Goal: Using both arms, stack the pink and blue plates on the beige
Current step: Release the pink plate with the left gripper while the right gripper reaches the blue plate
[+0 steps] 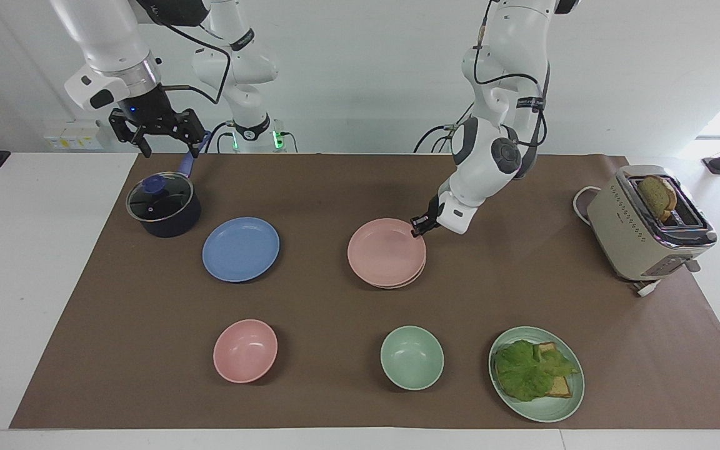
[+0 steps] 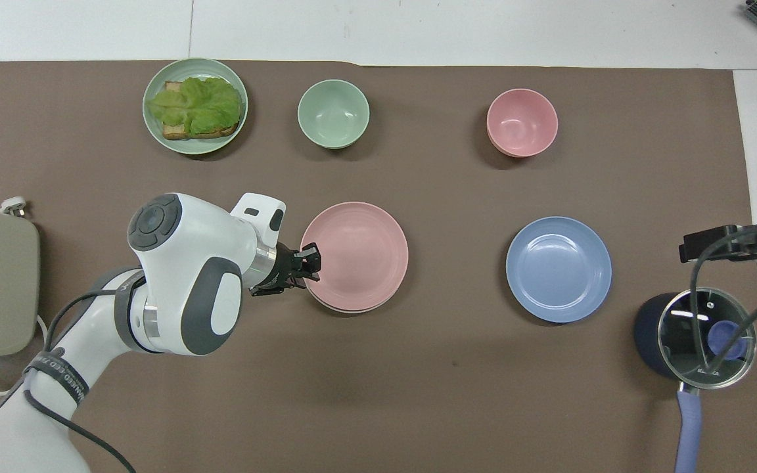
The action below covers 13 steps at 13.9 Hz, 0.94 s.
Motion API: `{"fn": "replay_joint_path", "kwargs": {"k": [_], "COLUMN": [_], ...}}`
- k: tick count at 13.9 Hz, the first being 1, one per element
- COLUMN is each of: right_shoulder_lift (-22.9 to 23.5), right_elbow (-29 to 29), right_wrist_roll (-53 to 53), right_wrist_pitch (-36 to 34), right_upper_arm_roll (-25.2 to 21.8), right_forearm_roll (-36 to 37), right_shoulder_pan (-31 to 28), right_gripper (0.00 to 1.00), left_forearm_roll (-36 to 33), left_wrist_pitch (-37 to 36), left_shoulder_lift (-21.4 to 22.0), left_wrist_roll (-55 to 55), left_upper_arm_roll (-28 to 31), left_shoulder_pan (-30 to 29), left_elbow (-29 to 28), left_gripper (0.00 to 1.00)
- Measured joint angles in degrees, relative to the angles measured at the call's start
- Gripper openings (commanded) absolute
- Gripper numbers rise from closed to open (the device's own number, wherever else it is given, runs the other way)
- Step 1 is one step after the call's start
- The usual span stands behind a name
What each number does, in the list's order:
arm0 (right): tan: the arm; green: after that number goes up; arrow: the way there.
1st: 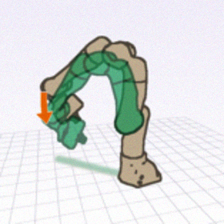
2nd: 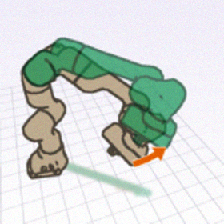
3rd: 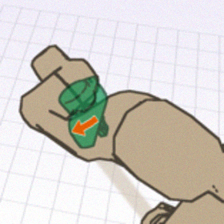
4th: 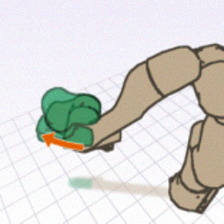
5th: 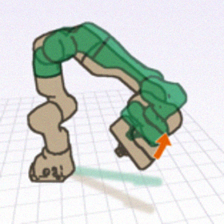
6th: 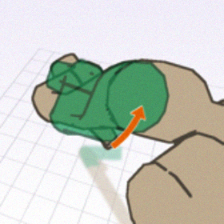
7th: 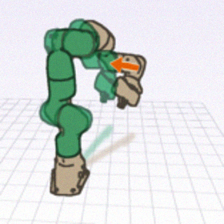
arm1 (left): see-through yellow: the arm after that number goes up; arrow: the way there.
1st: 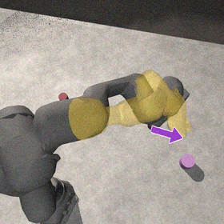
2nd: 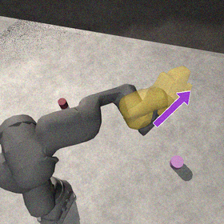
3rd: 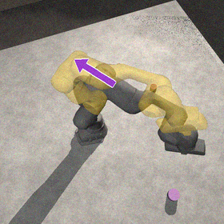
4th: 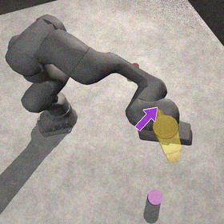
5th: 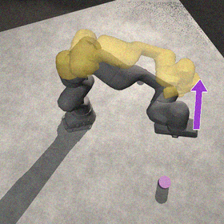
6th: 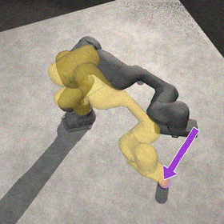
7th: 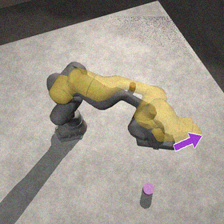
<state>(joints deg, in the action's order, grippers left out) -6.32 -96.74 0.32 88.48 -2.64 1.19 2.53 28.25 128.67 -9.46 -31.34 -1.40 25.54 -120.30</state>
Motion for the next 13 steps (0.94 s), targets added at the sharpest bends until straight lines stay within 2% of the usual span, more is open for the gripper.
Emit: {"fn": "replay_joint_path", "kwargs": {"k": [6,8,10,13], "right_shoulder_lift": [-0.03,-0.03,-0.04,0.07], "right_elbow": [-0.03,-0.03,-0.19,-4.82], "right_wrist_roll": [0.00,0.00,-0.14,-0.49], "right_wrist_pitch": [0.05,0.07,0.59,6.66], "right_upper_arm_roll": [-0.02,-0.03,-0.07,-0.02], "right_forearm_roll": [0.00,0.00,0.00,-0.02], "right_shoulder_pan": [-0.09,-0.39,-0.80,-0.67], "right_gripper": [1.00,1.00,1.00,1.00], "left_forearm_roll": [-1.13,-6.19,-11.18,-18.54], "left_wrist_pitch": [0.00,-1.20,-6.81,-13.85], "left_shoulder_lift": [-0.01,0.00,0.07,0.35], "left_wrist_roll": [0.48,1.55,3.48,9.13], "left_upper_arm_roll": [0.63,0.90,1.07,1.57], "left_shoulder_pan": [-0.80,-2.54,-6.08,-12.03], "left_elbow": [1.52,3.93,8.59,14.02], "left_gripper": [1.00,1.00,1.00,1.00]}}
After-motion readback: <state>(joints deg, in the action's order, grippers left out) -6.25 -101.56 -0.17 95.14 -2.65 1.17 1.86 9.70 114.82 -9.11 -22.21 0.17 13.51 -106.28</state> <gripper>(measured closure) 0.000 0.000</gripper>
